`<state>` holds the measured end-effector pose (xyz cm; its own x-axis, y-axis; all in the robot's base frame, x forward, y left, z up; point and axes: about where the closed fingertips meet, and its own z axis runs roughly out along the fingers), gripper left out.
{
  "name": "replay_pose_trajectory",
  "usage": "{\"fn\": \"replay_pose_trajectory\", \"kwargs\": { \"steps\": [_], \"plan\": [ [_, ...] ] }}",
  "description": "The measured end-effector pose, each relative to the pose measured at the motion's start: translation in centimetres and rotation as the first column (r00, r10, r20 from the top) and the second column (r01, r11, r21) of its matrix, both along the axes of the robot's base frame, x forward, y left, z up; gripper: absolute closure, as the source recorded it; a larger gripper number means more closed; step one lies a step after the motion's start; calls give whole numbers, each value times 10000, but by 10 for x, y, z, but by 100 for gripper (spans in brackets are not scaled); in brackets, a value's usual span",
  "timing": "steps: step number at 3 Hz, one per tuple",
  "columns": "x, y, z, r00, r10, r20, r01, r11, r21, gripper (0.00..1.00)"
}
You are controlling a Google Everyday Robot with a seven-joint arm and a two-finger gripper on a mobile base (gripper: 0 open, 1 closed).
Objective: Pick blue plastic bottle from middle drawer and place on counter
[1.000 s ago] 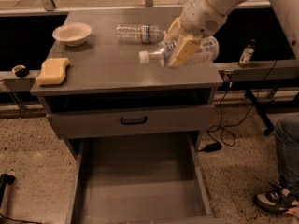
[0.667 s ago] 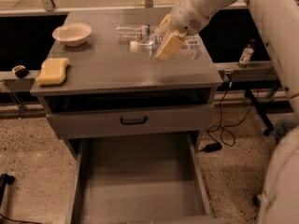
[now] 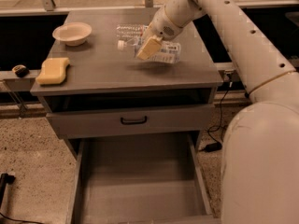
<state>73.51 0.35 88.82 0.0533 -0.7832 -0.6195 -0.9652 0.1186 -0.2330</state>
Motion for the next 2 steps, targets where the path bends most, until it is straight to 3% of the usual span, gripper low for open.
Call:
{"fn": "replay_pose_trajectory", "kwargs": {
  "steps": [1, 2],
  "plan": [
    [8, 14, -38, 9930, 179, -1166, -135, 9992, 387, 62],
    [8, 14, -34, 9930, 180, -1167, -136, 9992, 387, 38]
  ]
}}
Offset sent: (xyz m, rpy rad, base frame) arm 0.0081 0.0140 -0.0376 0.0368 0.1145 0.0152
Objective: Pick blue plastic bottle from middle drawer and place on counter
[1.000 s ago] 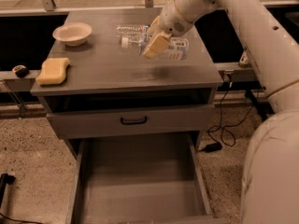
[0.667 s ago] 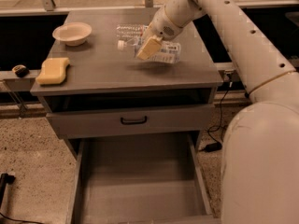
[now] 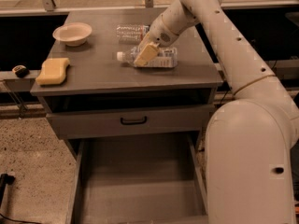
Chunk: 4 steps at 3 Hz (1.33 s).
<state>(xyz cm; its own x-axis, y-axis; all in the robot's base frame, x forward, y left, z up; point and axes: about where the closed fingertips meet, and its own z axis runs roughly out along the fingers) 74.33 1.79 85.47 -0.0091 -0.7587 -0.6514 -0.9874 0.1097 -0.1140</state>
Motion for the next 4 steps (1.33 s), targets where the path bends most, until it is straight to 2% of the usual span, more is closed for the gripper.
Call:
{"fn": "replay_pose_trajectory", "kwargs": {
  "steps": [1, 2, 4],
  "plan": [
    [0, 0, 0, 10000, 0, 0, 0, 10000, 0, 15],
    [0, 0, 0, 10000, 0, 0, 0, 10000, 0, 0],
    [0, 3, 2, 10000, 51, 82, -49, 9997, -245, 0]
  ]
}}
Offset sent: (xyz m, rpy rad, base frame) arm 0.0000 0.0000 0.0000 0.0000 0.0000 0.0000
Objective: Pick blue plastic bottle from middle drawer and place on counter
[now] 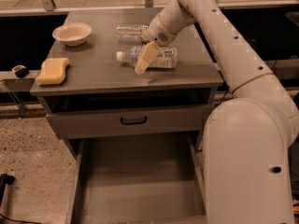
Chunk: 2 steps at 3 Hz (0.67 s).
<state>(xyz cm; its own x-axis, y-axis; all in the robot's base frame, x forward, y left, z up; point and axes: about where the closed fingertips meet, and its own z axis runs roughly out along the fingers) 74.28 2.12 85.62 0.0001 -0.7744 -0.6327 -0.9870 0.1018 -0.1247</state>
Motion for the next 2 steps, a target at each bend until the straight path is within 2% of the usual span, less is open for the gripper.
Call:
{"fn": "replay_pose_trajectory", "kwargs": {
  "steps": [1, 2],
  "plan": [
    [-9, -22, 20, 9995, -201, 244, 225, 9947, -1007, 0],
    [-28, -80, 45, 9873, -1491, 542, 1567, 9700, -1860, 0]
  ]
}}
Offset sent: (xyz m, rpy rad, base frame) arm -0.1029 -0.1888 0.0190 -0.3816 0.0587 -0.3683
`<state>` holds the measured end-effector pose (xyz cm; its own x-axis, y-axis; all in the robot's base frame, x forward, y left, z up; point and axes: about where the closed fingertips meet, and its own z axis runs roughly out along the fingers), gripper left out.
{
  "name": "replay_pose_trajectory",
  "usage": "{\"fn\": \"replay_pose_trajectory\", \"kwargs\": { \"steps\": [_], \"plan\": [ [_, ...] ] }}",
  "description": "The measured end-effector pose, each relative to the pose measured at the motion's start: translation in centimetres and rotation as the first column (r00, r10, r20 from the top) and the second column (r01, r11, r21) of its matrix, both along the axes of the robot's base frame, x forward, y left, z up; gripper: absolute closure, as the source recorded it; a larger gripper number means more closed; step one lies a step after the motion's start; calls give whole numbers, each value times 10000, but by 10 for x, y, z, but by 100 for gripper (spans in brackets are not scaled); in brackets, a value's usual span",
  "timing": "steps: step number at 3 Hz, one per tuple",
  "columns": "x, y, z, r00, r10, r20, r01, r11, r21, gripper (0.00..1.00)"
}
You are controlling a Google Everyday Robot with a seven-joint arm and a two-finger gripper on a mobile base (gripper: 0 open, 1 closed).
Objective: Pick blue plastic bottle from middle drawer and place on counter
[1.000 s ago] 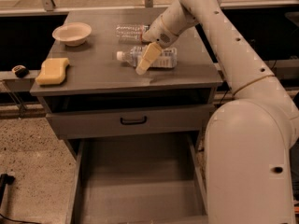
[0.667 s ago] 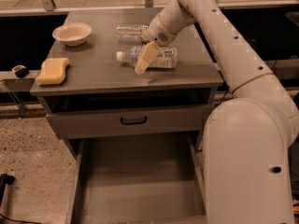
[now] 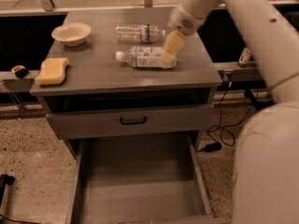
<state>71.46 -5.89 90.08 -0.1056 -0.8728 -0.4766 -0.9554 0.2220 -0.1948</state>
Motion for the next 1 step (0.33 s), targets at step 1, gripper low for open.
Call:
{"fn": "replay_pose_trajectory", "kwargs": {
  "steps": [1],
  "plan": [
    [-10, -1, -23, 9990, 52, -435, -64, 9996, -271, 0]
  ]
}}
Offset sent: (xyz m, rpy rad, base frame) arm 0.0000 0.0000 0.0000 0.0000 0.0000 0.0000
